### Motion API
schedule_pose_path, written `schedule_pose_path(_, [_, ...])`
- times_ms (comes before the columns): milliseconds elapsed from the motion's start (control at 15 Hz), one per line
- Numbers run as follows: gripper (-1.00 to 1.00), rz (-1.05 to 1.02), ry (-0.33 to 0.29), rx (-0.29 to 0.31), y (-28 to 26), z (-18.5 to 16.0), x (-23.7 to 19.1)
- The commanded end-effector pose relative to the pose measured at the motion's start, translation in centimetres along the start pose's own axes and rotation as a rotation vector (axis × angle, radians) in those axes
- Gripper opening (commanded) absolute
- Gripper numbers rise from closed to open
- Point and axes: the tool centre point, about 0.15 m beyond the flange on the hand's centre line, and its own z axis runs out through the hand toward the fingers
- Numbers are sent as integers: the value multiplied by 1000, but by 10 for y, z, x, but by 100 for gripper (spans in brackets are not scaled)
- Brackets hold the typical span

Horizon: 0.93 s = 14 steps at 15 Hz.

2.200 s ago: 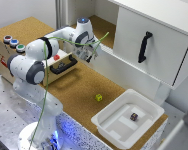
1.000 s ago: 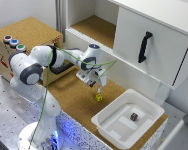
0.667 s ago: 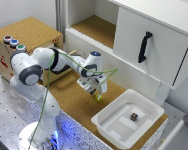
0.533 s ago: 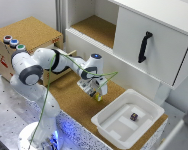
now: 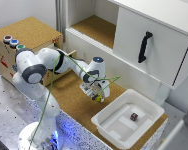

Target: Place the grasped yellow block inside the left cabinet

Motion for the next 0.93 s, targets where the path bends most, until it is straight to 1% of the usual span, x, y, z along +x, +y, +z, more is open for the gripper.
schedule_pose_path(0, [-100,-18,-63,52,-8,16,10])
schedule_pose_path(133, [-100,-7,-66,52,-5,18,6])
schedule_pose_path(200, [-100,-7,-52,55,-3,16,5])
schedule_pose_path(333, [-100,-2,-58,42,-1,17,4])
schedule_pose_path(467, [-100,-17,-51,37,-4,10,3])
schedule_pose_path(600, [-100,-43,-16,48,-16,-8,10])
schedule_pose_path(867, [-100,-142,102,94,-61,-63,42])
